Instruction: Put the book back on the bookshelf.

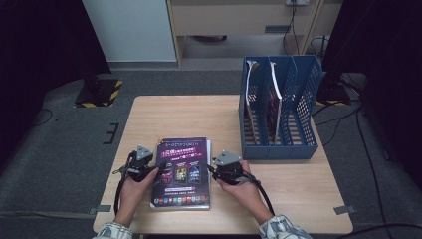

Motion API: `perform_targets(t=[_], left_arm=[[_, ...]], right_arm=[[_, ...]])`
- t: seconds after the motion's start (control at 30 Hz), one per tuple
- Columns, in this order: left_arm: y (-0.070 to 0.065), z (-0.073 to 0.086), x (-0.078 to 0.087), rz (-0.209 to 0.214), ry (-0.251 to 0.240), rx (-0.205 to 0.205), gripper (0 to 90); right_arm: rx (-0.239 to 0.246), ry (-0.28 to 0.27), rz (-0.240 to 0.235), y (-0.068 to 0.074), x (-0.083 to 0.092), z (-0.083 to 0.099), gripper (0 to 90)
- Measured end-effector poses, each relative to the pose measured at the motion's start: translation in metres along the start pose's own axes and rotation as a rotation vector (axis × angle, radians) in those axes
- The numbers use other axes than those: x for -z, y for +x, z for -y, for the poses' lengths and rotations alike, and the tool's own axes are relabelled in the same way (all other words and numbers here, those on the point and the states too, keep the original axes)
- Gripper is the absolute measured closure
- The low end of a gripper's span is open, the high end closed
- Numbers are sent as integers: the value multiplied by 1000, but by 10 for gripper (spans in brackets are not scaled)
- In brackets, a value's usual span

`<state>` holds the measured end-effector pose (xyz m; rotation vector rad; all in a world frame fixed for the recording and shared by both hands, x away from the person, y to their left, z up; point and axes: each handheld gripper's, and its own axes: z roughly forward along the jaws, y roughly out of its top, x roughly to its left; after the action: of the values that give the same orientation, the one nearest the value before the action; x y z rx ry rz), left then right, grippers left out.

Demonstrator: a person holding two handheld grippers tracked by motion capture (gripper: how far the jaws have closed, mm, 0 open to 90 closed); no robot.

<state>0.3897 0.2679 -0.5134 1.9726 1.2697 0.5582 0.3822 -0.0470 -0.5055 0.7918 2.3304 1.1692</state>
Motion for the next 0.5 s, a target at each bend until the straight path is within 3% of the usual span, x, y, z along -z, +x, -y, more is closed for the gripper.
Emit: perform_targets(t=[0.1, 0.2, 0.4, 0.5], left_arm=[[4, 1, -3, 43, -3, 20, 275], [3, 1, -5, 78, -14, 19, 322], [1, 0, -7, 86, -10, 11, 321], [-2, -1, -7, 120, -5, 0, 354]], right_arm=[[-4, 8, 19, 0, 0, 0, 573], [-13, 7, 19, -1, 0, 0, 555], [-19, 18, 18, -2, -2, 2, 530], [-19, 19, 10, -2, -2, 1, 522]])
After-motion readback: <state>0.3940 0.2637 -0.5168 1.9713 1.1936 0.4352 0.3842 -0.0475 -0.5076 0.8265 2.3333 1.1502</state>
